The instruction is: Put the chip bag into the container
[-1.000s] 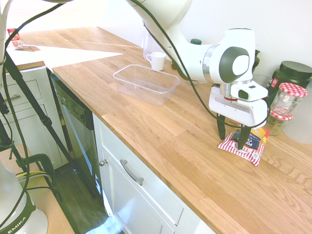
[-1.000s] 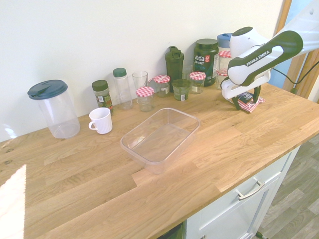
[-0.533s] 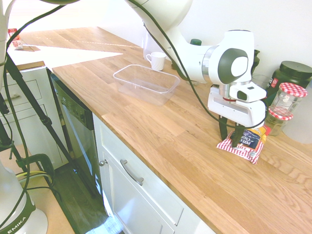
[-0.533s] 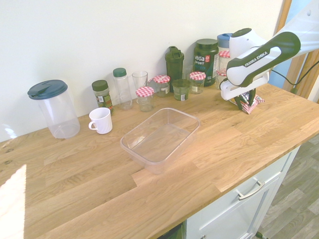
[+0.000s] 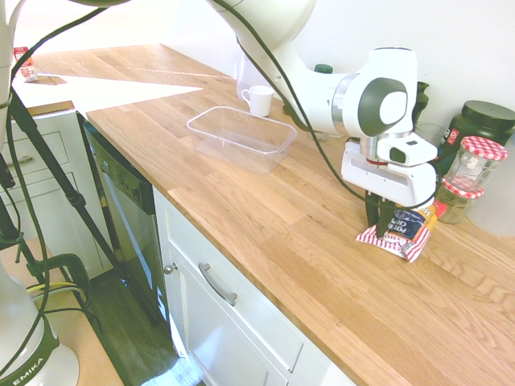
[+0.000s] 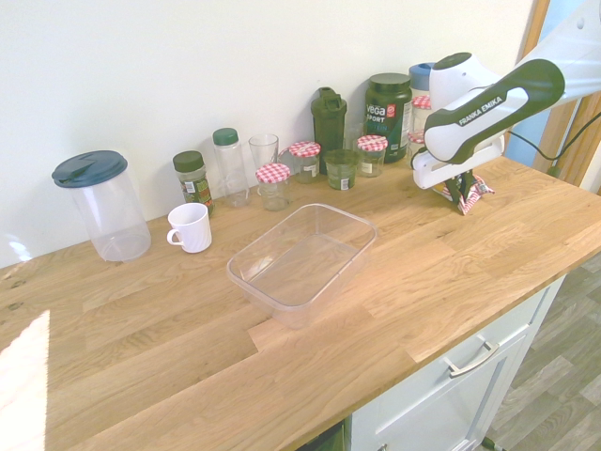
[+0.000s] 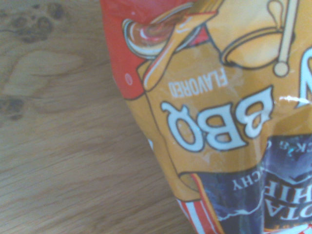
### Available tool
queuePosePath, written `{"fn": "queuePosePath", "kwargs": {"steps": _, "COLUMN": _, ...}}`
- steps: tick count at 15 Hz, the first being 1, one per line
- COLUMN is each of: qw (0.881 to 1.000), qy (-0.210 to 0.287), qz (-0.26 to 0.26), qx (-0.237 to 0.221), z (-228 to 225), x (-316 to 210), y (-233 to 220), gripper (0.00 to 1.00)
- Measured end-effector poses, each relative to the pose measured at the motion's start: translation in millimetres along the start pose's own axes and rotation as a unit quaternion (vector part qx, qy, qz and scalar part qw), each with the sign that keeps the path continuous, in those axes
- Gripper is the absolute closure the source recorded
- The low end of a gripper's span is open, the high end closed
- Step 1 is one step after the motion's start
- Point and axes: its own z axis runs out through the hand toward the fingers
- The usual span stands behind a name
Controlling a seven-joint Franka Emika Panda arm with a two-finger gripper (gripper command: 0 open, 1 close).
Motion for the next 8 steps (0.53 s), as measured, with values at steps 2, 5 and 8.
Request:
{"fn": "queuePosePath", "kwargs": {"steps": 2, "qw": 1.0, "qy": 0.006, "qz": -0.006, "qx": 0.015, "z": -29, "x": -14, "y": 1, "gripper": 1.0}}
{"fn": "queuePosePath", "kwargs": {"steps": 5, "qw": 0.999, "qy": 0.028, "qz": -0.018, "qx": 0.04, "z": -110, "x": -58, "y": 1, "gripper": 1.0}}
{"fn": "queuePosePath", "kwargs": {"steps": 8, "qw": 0.996, "qy": 0.055, "qz": -0.044, "qx": 0.052, "z": -192, "x": -140, "y": -20, "gripper": 1.0}}
